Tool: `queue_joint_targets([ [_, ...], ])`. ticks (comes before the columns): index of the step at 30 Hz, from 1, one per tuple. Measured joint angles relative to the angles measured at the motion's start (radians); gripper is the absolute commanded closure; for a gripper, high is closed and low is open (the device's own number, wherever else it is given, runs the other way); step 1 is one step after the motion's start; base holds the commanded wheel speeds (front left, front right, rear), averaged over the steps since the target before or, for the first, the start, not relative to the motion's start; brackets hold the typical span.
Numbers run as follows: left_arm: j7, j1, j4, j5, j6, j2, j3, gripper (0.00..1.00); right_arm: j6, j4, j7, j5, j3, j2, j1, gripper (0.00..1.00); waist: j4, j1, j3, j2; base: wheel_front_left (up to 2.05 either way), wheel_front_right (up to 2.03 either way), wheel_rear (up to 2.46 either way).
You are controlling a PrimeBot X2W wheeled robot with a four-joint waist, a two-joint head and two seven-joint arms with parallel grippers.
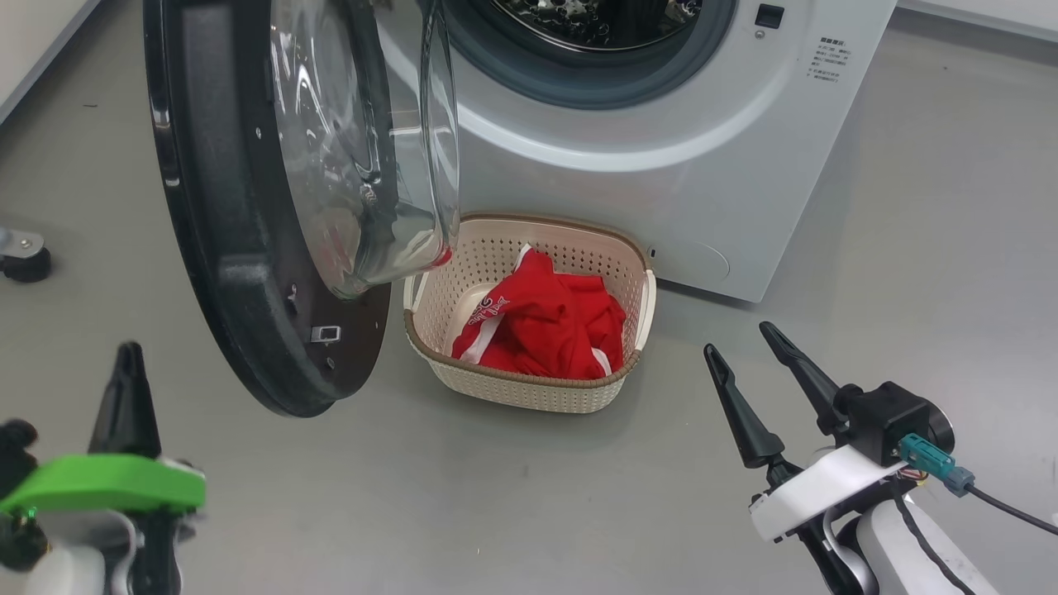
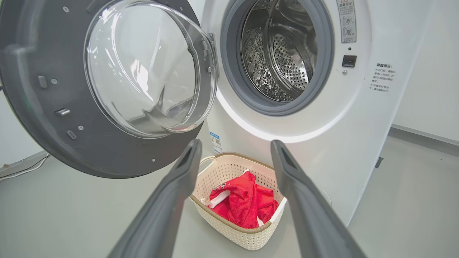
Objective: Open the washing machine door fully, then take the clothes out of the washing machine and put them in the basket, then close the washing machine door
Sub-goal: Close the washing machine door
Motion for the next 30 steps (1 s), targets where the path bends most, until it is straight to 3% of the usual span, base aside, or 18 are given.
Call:
queue_joint_targets([
  [7, 0.179, -0.121, -0.073, -0.458, 0.0, -0.115, 0.098, 1.0, 0.0, 0.001, 0.0, 0.0, 0.011, 0.013, 0.0, 0.0, -0.01, 0.0, 0.005, 0.0, 0.0, 0.0, 0.0],
  [12, 0.321, -0.154, -0.057, -0.694, 0.001, -0.105, 0.206, 1.0, 0.0, 0.003, 0.0, 0.0, 0.012, 0.013, 0.0, 0.0, -0.025, 0.0, 0.009, 0.0, 0.0, 0.0, 0.0],
  [15, 0.397, -0.155, -0.047, -0.824, 0.038, -0.1, 0.219, 1.0, 0.0, 0.003, 0.0, 0.0, 0.011, 0.013, 0.0, 0.0, -0.032, 0.0, 0.013, 0.0, 0.0, 0.0, 0.0],
  [24, 0.581, -0.165, -0.049, -0.98, 0.141, -0.1, 0.194, 1.0, 0.0, 0.002, 0.0, 0.0, 0.004, 0.009, 0.0, 0.0, -0.043, 0.0, 0.023, 0.0, 0.0, 0.0, 0.0],
  [30, 0.669, -0.163, -0.09, -1.018, 0.169, -0.09, 0.165, 1.0, 0.0, 0.0, 0.0, -0.002, 0.008, 0.007, -0.002, 0.0, -0.055, 0.0, 0.031, 0.0, 0.0, 0.0, 0.0],
])
